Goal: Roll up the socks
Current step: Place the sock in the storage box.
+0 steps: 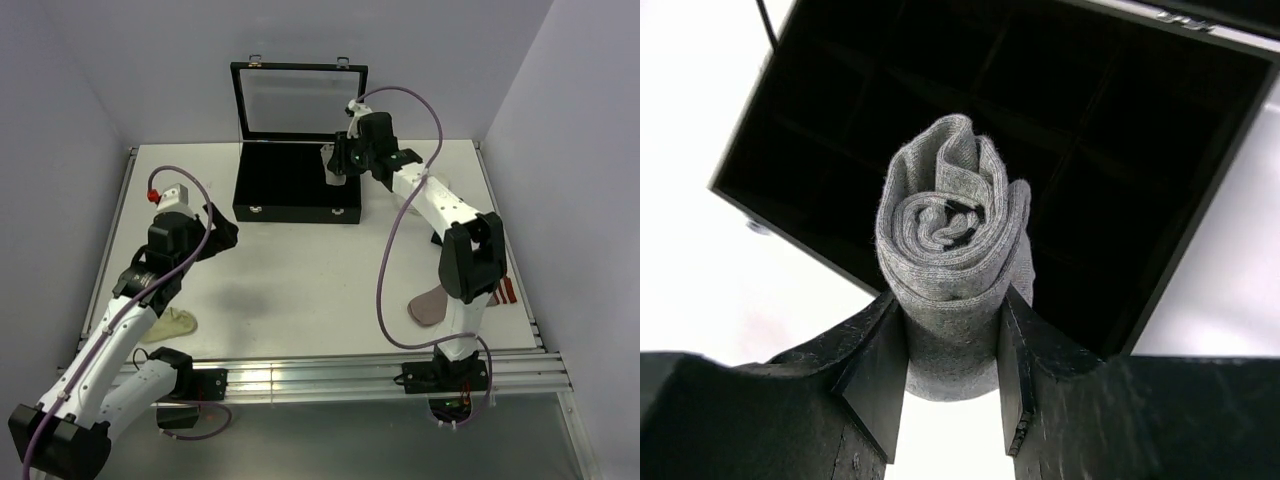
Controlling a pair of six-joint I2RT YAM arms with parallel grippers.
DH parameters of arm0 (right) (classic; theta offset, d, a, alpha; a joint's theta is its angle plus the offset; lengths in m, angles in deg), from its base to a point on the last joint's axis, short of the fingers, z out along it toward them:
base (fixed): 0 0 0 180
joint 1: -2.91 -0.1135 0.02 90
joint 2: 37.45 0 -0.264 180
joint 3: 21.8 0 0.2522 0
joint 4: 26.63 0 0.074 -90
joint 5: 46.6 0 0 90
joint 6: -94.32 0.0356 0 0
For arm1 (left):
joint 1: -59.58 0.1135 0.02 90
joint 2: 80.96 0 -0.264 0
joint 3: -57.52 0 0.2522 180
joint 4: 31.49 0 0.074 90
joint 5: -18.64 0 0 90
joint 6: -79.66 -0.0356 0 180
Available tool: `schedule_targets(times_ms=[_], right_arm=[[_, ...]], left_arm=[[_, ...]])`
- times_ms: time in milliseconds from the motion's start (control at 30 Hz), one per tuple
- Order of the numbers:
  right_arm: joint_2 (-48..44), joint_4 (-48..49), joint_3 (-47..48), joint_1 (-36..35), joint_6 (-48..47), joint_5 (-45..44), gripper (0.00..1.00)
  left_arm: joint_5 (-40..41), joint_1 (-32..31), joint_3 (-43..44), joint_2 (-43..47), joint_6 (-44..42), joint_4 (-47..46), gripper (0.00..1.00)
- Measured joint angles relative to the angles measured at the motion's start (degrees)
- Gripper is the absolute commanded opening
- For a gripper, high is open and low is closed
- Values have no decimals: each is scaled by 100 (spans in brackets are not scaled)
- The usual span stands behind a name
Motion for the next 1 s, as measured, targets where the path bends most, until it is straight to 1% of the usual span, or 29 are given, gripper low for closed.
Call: schedule_targets(times_ms=[133, 367, 633, 733, 1000], right_arm=[[417, -87, 186, 142, -485, 516, 0], [1134, -846, 922, 433, -1370, 1233, 0], [1604, -1685, 1325, 505, -2170, 1453, 0], [1659, -1952, 1331, 505, -2378, 1499, 0], [1659, -2159, 1410, 505, -2750, 1447, 0]], left_arm=[[96, 2, -118, 181, -57, -81, 97], [365, 2, -522, 214, -144, -149, 97], [664, 2, -616, 330, -396, -157, 97], [791, 2, -623, 363, -450, -157, 97], [966, 2, -662, 396, -466, -186, 96]])
